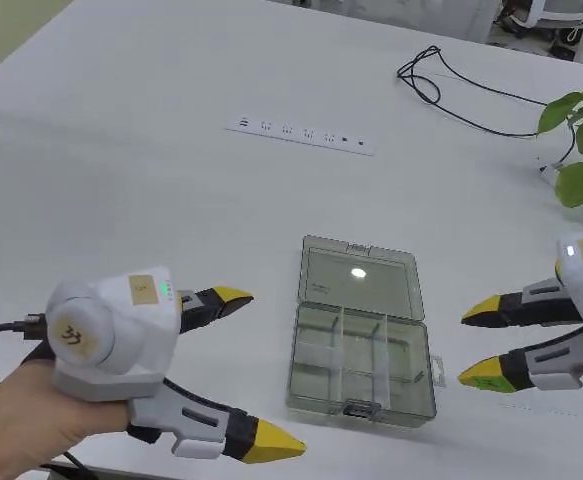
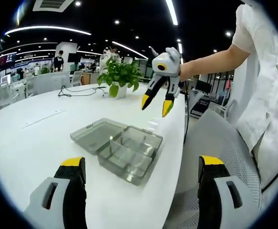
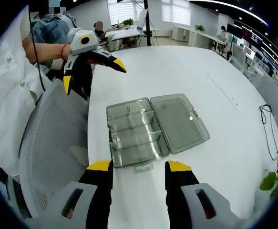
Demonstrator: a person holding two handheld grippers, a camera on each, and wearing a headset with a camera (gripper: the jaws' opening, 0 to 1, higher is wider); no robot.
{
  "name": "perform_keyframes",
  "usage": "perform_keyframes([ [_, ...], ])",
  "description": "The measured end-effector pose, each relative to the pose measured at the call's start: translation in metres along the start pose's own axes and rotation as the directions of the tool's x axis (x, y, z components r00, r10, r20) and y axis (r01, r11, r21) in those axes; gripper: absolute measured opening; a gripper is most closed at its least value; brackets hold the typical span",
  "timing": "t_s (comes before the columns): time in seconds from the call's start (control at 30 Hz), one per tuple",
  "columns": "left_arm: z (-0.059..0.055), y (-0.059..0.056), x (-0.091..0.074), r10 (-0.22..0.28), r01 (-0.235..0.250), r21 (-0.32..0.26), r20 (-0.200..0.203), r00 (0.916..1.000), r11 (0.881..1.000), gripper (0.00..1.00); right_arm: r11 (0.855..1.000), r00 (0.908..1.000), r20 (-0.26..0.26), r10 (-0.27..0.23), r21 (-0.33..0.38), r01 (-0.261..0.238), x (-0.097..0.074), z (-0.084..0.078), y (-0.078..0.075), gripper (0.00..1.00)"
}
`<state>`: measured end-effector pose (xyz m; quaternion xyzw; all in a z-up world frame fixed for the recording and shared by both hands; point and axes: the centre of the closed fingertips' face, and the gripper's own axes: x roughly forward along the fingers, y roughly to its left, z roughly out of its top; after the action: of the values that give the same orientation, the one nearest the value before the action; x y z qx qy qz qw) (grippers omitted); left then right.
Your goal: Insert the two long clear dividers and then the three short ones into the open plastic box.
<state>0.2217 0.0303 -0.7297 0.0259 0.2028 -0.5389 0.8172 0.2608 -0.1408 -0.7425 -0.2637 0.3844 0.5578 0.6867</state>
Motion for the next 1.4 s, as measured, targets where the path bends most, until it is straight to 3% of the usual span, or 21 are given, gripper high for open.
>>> perform_keyframes([
  [0.2,0.0,0.001,0.001,0.003,-0.003,-0.001,-0.001,1.0,1.0,1.0,1.0,0.9989,-0.046,-0.012,0.0,0.012,-0.006,-0.025,-0.01,0.49],
  [0.47,-0.002,0.003,0.001,0.009,-0.009,-0.006,-0.005,0.9999,1.0,1.0,1.0,0.9906,-0.136,-0.002,-0.024,-0.002,-0.007,-0.061,-0.019,0.53],
  [0.6,-0.003,0.003,0.002,0.007,-0.007,-0.007,-0.009,0.9999,1.0,1.0,0.999,0.9821,-0.189,-0.005,-0.043,-0.003,-0.005,-0.08,-0.026,0.53],
  [0.73,-0.005,0.003,0.002,0.004,-0.005,-0.009,-0.014,0.9999,1.0,1.0,0.997,0.9657,-0.259,-0.013,-0.082,-0.009,0.0,-0.103,-0.035,0.53],
  [0.83,-0.005,0.004,0.003,0.005,-0.005,-0.01,-0.017,0.9998,1.0,1.0,0.995,0.9578,-0.287,-0.01,-0.096,-0.018,0.006,-0.114,-0.038,0.52],
  [0.93,-0.005,0.005,0.003,0.008,-0.008,-0.012,-0.018,0.9998,1.0,1.0,0.99,0.9435,-0.331,-0.014,-0.136,-0.033,0.011,-0.124,-0.04,0.52],
  [1.27,-0.006,0.006,0.002,0.015,-0.016,-0.02,-0.023,0.9996,1.0,1.0,0.973,0.9182,-0.396,-0.018,-0.217,-0.074,0.025,-0.141,-0.047,0.47],
  [1.4,-0.007,0.008,0.001,0.02,-0.02,-0.022,-0.024,0.9995,1.0,1.0,0.968,0.914,-0.405,-0.025,-0.239,-0.08,0.025,-0.142,-0.05,0.44],
])
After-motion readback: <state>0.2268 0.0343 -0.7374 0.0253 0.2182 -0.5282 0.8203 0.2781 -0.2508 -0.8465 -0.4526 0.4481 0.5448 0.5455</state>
